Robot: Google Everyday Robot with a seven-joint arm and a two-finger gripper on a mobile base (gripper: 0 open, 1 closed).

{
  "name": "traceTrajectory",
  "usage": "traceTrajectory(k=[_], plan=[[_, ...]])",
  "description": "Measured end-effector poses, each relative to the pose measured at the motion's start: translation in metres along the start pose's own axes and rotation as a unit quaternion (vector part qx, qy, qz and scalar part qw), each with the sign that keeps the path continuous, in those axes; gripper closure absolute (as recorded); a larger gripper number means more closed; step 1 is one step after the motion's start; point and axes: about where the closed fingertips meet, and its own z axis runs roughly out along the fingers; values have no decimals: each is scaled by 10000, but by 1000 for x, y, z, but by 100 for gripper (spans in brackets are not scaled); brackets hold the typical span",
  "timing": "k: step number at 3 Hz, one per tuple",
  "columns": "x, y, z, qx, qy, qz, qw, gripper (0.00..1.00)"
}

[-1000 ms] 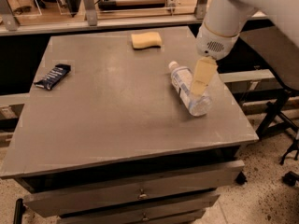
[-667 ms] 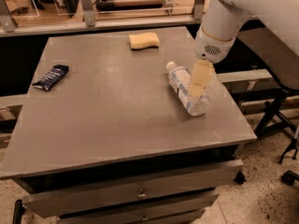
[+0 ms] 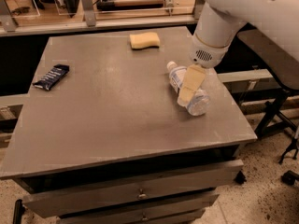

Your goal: Move blue plastic bottle near rxbar blueberry

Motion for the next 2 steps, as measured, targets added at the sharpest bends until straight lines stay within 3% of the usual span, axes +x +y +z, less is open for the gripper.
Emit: traceTrajectory(k=[1,2], plan=[[5,13,11,181,386,565,9975,0],[14,19,22,165,566,1028,9929,0]])
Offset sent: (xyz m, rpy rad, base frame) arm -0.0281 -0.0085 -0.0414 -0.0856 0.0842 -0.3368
